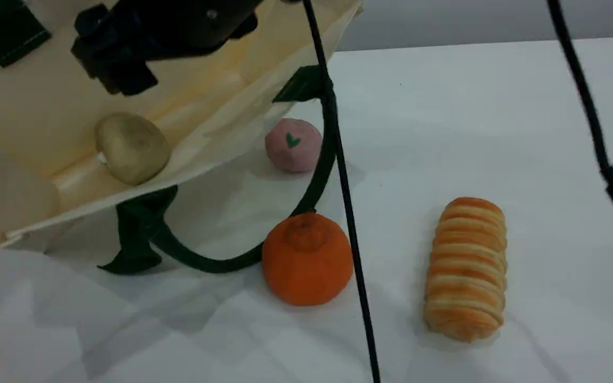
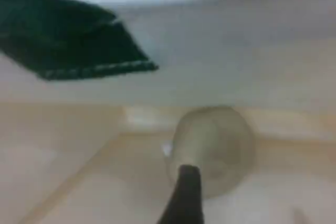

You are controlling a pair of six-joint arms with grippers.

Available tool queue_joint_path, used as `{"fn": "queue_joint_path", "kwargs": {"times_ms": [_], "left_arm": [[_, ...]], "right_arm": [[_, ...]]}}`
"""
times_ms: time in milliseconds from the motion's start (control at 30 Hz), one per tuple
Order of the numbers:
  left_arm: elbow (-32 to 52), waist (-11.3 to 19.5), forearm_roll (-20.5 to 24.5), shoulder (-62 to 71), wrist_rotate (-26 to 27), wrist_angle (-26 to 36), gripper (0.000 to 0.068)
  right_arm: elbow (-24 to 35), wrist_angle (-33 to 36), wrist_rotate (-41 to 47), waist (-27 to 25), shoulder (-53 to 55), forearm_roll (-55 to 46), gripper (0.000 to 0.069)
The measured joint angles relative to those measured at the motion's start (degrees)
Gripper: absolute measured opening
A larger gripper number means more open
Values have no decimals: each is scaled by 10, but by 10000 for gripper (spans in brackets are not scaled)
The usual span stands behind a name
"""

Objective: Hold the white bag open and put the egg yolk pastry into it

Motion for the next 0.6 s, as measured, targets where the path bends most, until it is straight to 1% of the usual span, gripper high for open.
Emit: {"fn": "queue_joint_path", "kwargs": {"times_ms": [167,300,467,600], "left_arm": [[0,0,0,0,2,0,94],[0,0,0,0,2,0,94],[0,0,0,0,2,0,94],[0,0,0,0,2,0,94]], "right_arm": [[0,49,0,0,-59,-29,584],[0,96,0,-9,-110,-60,573],[0,159,4,-45,-163,-88,571],[0,179,4,-87,-197,-95,571]]}}
